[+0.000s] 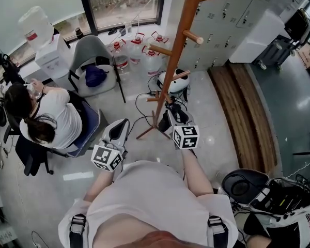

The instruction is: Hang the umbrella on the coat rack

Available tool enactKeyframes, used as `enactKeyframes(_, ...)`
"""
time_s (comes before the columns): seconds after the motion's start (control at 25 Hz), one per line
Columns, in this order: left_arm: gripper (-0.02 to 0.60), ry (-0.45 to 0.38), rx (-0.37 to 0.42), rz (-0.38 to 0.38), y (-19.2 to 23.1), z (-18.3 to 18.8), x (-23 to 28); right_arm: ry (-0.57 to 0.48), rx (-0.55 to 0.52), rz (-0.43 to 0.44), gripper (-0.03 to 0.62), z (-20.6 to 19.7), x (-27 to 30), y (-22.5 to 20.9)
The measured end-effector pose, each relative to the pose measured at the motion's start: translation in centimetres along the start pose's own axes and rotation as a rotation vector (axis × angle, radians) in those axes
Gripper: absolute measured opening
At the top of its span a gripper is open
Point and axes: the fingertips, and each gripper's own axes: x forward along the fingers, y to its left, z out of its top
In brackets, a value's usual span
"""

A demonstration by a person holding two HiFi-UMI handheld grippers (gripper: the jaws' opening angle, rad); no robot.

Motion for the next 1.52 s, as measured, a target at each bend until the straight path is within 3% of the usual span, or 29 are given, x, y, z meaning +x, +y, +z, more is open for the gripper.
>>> enactKeyframes(0.24,0.009,0.007,0.001,0.019,-0.7,0.1,1.9,0.027,-0.006,0.021,0.155,0.3,1.3,-2.5)
enactKeyframes(0.6,0.009,0.005,-0.003,0.018,0.9,0.1,0.4,0.058,0.008,-0.012,0.155,-1.5,1.9,-1.9)
enactKeyframes(1.52,0.009,0.021,-0.009,0.031,0.9,-0.4,2.1,0.249,-0.024,-0.03,0.153,-8.2,6.8,-4.2)
